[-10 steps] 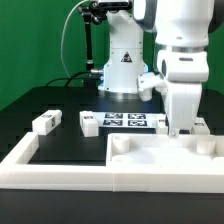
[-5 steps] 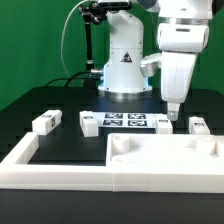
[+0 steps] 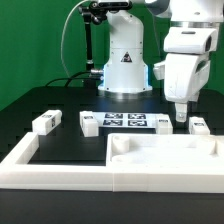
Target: Assemble desk
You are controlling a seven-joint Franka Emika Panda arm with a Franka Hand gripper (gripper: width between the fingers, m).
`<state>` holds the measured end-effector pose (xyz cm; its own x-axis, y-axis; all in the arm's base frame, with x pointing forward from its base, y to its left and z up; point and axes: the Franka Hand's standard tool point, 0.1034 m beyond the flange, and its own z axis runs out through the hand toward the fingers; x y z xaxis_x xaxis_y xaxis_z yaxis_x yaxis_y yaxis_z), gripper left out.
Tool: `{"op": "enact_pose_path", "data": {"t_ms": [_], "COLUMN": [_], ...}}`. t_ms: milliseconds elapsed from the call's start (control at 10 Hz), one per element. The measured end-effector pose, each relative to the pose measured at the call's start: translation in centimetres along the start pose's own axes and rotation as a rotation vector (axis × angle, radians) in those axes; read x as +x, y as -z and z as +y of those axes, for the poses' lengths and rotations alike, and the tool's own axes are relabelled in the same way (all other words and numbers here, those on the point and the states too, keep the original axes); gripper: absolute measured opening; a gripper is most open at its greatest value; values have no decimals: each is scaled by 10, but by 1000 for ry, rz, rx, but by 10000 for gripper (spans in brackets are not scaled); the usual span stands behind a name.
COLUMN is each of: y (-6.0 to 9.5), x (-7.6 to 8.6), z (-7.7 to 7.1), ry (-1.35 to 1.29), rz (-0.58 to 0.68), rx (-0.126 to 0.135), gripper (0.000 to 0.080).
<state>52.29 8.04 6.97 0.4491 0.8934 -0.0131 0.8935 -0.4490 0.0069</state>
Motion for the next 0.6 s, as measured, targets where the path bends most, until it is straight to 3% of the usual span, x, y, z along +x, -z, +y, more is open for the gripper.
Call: {"op": "enact_pose_path", "data": {"t_ms": [200, 300, 400, 600], "y": [1, 0, -3, -5], "x": [1, 2, 3, 15], "z": [-2, -13, -26, -33], "ry": [-114, -291, -512, -696], "rz": [8, 17, 2, 12], "rx": [-4, -7, 23, 26], "gripper": [648, 648, 648, 648]}}
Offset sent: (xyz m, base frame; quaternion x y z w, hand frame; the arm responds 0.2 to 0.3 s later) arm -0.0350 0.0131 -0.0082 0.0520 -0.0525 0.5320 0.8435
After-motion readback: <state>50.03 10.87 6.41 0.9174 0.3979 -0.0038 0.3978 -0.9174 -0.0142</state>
